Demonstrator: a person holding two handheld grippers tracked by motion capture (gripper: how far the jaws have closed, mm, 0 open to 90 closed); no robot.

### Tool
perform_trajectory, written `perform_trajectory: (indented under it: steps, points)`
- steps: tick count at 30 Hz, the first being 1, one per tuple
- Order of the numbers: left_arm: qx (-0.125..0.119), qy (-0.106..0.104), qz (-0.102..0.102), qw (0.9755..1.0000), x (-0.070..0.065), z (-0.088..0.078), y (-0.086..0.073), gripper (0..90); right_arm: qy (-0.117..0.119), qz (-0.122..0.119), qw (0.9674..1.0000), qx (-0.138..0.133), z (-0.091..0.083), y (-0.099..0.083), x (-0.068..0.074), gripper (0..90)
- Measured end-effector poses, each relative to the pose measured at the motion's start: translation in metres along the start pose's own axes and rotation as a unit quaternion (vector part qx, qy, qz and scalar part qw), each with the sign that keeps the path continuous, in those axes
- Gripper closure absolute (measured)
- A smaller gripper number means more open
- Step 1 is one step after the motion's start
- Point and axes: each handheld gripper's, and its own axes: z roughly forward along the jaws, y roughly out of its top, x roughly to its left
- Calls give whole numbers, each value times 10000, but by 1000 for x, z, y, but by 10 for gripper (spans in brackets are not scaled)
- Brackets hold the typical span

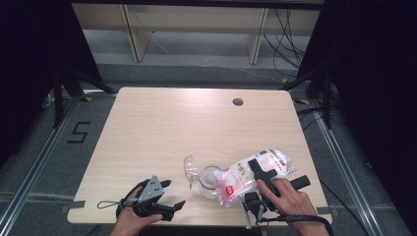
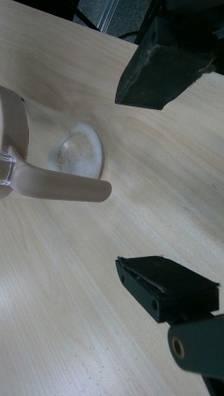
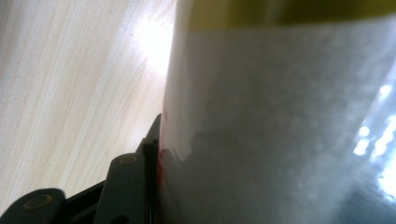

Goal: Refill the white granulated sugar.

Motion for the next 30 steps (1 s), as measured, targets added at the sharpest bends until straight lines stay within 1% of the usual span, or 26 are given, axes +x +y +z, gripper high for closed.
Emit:
perform_trajectory:
  steps: [1, 2, 3, 4, 5, 6, 7, 8, 9, 10, 11, 12, 13, 15, 16, 17, 18, 19, 21, 22, 26, 27, 28, 29, 30]
  points:
    - [0, 0, 0, 10000, 0, 0, 0, 171, -9, -121, 9999, -41, 0, 0, -2, 515]
    - [-10, -22, 66, 10000, 1, 0, 0, 172, -7, -124, 9999, -41, 0, 0, -1, 515]
    - [2, -5, 65, 10000, 1, 0, 0, 172, -11, -139, 9999, -31, 0, 1, -1, 516]
    - [2, -5, 65, 10000, 1, 0, 0, 172, -32, -264, 9996, -79, 1, 1, -3, 516]
    - [40, 11, 110, 9999, 2, 0, 0, 172, -32, -252, 9996, -75, 1, 1, -4, 516]
    - [40, 11, 110, 9999, 2, 0, 0, 172, -34, -280, 9996, -83, 1, 1, -5, 515]
    - [76, 30, 7, 10000, 0, 0, 0, 172, -13, -241, 9997, -62, 1, 1, -5, 516]
    - [78, 30, 11, 10000, 0, 0, 0, 171, -18, -224, 9997, -71, 1, 1, -5, 516]
    - [130, 33, 92, 9999, 2, -1, 0, 172, 4, -145, 9999, -65, 1, 1, -4, 516]
    - [130, 33, 92, 9999, 2, -1, 0, 171, 4, -145, 9999, -65, 1, 1, -4, 516]
    - [123, 56, 73, 9999, 1, -1, 0, 172, -22, -232, 9997, -76, 1, 1, -5, 516]
    - [70, 37, 37, 10000, 1, -1, 0, 171, 3, -163, 9998, -64, 1, 1, -4, 516]
    - [5, 7, -18, 10000, 0, 0, 0, 171, -15, -228, 9997, -73, 1, 1, -5, 516]
    - [6, 9, -20, 10000, 0, 0, 0, 172, -18, -253, 9996, -80, 1, 1, -5, 516]
    - [2, 8, -33, 10000, 0, 0, 0, 172, 3, -141, 9999, -50, 1, 1, -4, 516]
    - [25, -3, -30, 10000, 0, 0, 0, 172, -2, -133, 9999, -43, 1, 1, -3, 516]
    - [1, 12, -28, 10000, 0, 0, 0, 172, -13, -251, 9997, -74, 1, 1, -5, 517]
    - [2, 8, -32, 10000, 0, 0, 0, 172, -9, -268, 9996, -98, 2, 1, -5, 517]
    - [16, 5, 43, 10000, 1, -1, 0, 172, 7, -258, 9996, -83, 2, 1, -4, 517]
    - [33, 20, 121, 9999, 2, -1, 1, 171, 6, -260, 9996, -70, 2, 1, -4, 517]
    - [11, 4, 97, 10000, 1, -1, 1, 171, 12, -264, 9996, -65, 1, 1, -5, 517]
    - [22, -14, -23, 10000, 0, 0, 0, 172, 17, -254, 9997, -64, 1, 1, -5, 517]
    - [7, 10, -59, 10000, -1, 0, 0, 172, 14, -247, 9997, -64, 1, 1, -5, 517]
    - [112, 52, 50, 9999, 1, -1, 0, 172, -1, -257, 9997, -55, 1, 2, -5, 518]
    - [141, 63, 81, 9998, 1, -1, 0, 171, 3, -241, 9997, -20, 1, 2, -5, 517]
